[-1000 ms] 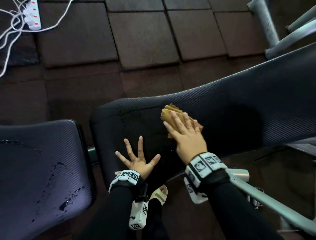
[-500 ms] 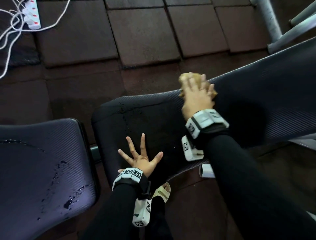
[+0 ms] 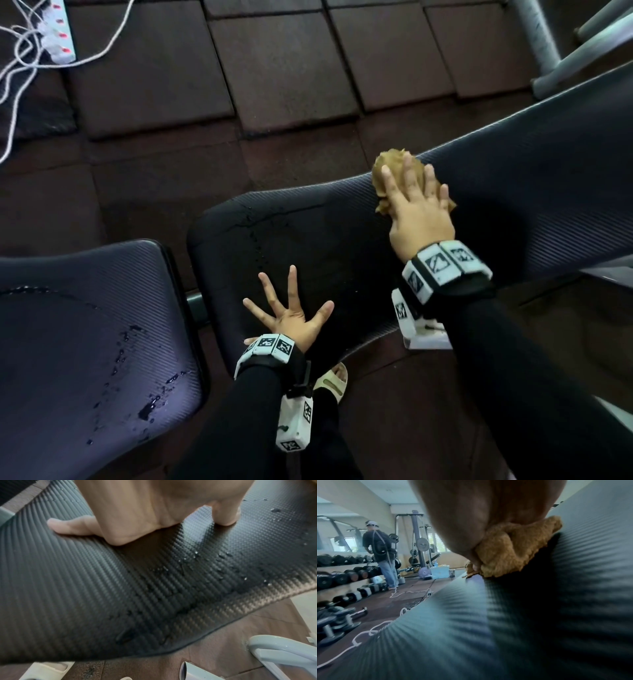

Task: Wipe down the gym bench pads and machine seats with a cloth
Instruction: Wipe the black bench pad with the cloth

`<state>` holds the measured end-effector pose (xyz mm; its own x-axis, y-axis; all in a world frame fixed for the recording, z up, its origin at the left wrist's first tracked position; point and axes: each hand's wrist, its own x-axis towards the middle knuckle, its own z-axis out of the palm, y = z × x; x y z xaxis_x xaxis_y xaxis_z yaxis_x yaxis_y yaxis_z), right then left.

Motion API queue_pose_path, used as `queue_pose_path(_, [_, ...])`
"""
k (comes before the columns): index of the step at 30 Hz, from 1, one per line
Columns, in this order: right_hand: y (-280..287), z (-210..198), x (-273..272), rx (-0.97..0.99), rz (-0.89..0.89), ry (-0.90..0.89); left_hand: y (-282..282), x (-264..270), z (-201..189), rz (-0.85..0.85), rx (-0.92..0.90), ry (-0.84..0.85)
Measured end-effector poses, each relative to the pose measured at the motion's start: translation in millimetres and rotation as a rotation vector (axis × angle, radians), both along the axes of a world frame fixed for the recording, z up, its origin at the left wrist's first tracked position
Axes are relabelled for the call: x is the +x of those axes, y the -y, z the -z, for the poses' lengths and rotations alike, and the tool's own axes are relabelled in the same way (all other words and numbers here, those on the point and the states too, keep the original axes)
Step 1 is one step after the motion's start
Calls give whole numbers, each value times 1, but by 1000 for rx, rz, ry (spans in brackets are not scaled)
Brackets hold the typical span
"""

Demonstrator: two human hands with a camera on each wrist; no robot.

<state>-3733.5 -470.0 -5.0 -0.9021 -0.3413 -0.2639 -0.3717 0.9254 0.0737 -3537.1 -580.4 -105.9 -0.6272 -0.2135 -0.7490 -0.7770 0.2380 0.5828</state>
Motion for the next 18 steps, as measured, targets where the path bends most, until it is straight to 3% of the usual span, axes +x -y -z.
queue_pose_path(6, [31,11,-9,-50,-57,-4,-2,1,5,-16,-22,-26])
queue_pose_path(18, [-40,31,133,-220,-212,46,-10,3,20,-70,-147,-71])
